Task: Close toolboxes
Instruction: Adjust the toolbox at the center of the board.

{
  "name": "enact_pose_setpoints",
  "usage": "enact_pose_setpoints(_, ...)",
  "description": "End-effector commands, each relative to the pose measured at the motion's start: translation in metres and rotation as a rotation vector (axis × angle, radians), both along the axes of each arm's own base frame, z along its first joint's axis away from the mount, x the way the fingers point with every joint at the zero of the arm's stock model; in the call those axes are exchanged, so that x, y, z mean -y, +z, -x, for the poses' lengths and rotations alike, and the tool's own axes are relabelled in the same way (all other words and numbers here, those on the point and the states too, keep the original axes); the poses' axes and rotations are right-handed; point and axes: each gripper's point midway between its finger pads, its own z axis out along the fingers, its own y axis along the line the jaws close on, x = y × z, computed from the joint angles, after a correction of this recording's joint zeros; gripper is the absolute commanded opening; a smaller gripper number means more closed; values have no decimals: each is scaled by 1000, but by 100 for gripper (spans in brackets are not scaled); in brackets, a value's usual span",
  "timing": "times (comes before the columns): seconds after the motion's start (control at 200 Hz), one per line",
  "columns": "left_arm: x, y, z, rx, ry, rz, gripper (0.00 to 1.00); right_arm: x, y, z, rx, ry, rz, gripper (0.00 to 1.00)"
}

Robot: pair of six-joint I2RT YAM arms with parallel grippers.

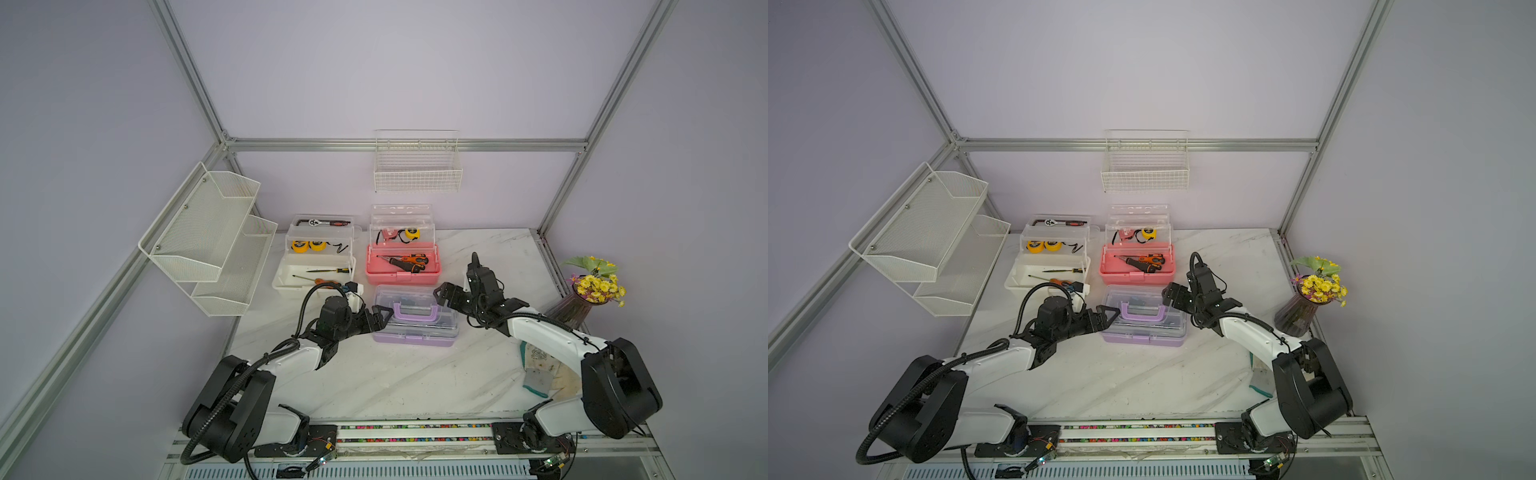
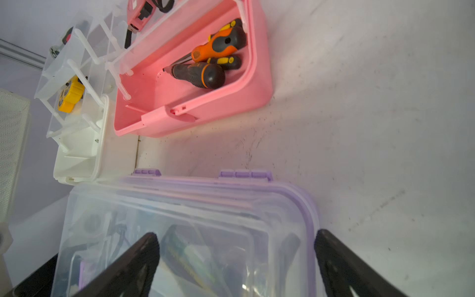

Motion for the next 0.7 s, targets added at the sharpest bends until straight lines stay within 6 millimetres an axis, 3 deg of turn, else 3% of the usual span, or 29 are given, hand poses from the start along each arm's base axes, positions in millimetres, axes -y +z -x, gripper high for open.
enact_pose_setpoints(0.0, 17, -11, 39, -88, -123, 28, 96, -35, 6, -17, 71, 140, -39, 97)
enact_pose_setpoints(0.115, 15, -7, 43, -105, -118, 23, 98, -32, 8, -40, 106, 134, 5, 97)
enact_pose_setpoints(0.195, 6, -6, 42, -112, -84, -36, 100, -24, 20, -54, 148, 114, 25, 97)
enact_pose_setpoints(0.35, -34, 9, 28, -81, 89, -190, 100, 2, 52, -61, 202, 47, 118, 97)
enact_pose_setpoints(0.455, -55, 38, 10, 22, 177, -210, 100, 17, 65, -46, 195, 17, 166, 97)
enact_pose_setpoints(0.555, -60, 66, -13, 105, 196, -227, 100, 27, 70, -24, 173, 3, 160, 97)
enact_pose_setpoints(0.695, -42, 103, -49, 220, 134, -221, 100, 34, 68, 21, 92, 2, 89, 97)
